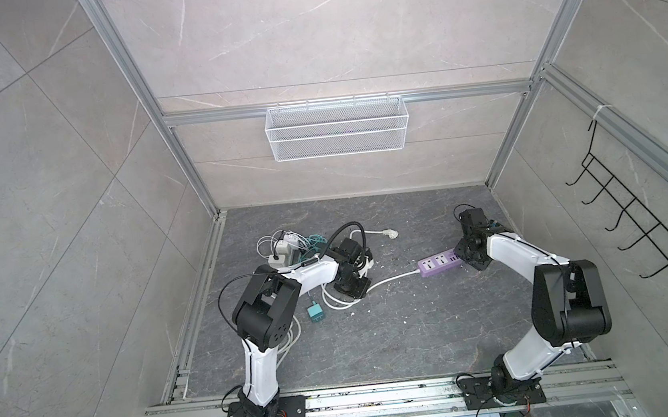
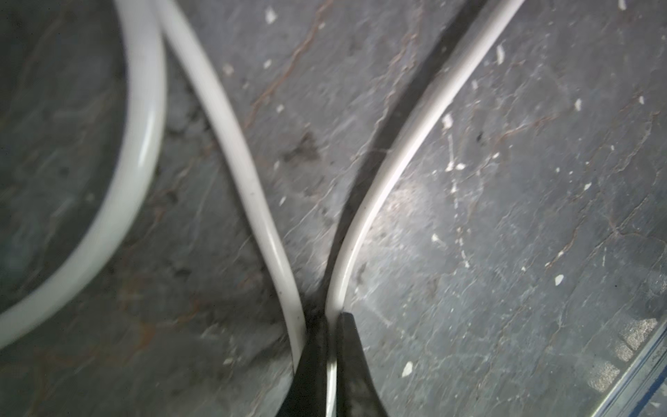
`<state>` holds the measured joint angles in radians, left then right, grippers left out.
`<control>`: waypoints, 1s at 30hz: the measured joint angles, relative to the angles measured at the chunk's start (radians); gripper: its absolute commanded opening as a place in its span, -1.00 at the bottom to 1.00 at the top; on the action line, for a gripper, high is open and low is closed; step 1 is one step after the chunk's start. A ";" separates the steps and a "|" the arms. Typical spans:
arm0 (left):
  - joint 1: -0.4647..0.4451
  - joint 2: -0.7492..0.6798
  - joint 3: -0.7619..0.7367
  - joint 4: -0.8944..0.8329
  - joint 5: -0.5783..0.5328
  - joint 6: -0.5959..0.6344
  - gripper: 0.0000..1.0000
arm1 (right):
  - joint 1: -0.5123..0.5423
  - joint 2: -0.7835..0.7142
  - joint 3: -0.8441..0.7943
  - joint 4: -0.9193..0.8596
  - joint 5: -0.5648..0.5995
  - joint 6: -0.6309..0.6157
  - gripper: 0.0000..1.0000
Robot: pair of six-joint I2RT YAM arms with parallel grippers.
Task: Insert the plug
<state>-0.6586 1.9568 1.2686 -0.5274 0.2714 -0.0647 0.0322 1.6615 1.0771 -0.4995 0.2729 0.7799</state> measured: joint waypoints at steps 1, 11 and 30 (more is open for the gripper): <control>0.005 -0.009 -0.011 -0.004 -0.001 -0.007 -1.00 | 0.006 0.009 0.007 0.004 0.000 0.007 -0.01; 0.032 -0.082 -0.097 -0.022 -0.025 -0.060 -0.67 | 0.071 0.152 0.114 0.050 -0.040 0.056 0.01; 0.114 -0.236 -0.135 -0.048 -0.072 -0.104 0.67 | 0.188 0.225 0.092 0.092 -0.152 0.058 -0.01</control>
<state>-0.5449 1.7210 1.1336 -0.5751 0.1993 -0.1684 0.2199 1.8862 1.1687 -0.4080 0.1211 0.8375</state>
